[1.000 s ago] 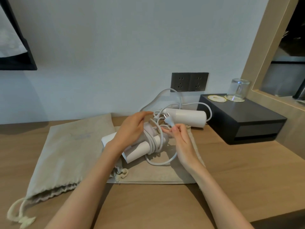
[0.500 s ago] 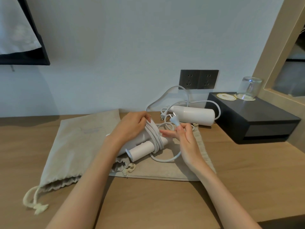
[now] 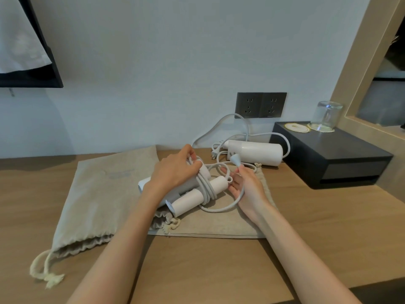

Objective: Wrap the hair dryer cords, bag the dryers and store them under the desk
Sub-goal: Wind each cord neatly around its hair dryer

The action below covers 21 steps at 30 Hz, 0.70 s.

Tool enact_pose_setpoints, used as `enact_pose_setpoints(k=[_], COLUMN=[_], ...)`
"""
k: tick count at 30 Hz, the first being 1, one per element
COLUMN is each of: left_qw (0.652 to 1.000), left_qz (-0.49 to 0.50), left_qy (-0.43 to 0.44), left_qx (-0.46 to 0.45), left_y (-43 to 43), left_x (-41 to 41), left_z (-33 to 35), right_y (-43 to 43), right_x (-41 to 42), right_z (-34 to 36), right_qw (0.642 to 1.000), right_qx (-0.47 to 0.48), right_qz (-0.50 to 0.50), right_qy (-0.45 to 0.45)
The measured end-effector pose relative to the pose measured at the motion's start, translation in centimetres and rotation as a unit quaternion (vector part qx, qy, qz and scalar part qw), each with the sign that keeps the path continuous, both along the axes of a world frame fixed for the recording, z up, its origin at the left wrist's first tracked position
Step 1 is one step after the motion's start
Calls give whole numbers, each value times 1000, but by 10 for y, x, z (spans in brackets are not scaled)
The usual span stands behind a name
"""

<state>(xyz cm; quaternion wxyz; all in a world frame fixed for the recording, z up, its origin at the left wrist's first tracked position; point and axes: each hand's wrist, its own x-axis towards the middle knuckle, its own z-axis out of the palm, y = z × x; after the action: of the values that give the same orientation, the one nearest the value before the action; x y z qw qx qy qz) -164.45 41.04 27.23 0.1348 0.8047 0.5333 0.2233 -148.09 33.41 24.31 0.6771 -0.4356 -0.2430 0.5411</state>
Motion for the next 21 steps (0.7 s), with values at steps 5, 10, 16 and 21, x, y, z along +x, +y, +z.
enact_pose_setpoints(k=[5,10,16,21], left_qw=[997,946,860,867], left_qz=[-31,-51,-74,-118], left_qy=[-71,-317,-499,-481], left_qx=[9,34,76,53], left_y=[-8,-16,-40,-41], left_x=[-2,-6,23,33], left_z=[3,12,6,-1], right_y=[3,5,9,3], right_x=[-15,-30,-37,-10], right_z=[22,79,136,139], right_qw=[993,965,921,921], right_qx=[62,193,281,243], right_qz=[-92,-139,-113,-70], right_qy=[-45,-113,-246,-297])
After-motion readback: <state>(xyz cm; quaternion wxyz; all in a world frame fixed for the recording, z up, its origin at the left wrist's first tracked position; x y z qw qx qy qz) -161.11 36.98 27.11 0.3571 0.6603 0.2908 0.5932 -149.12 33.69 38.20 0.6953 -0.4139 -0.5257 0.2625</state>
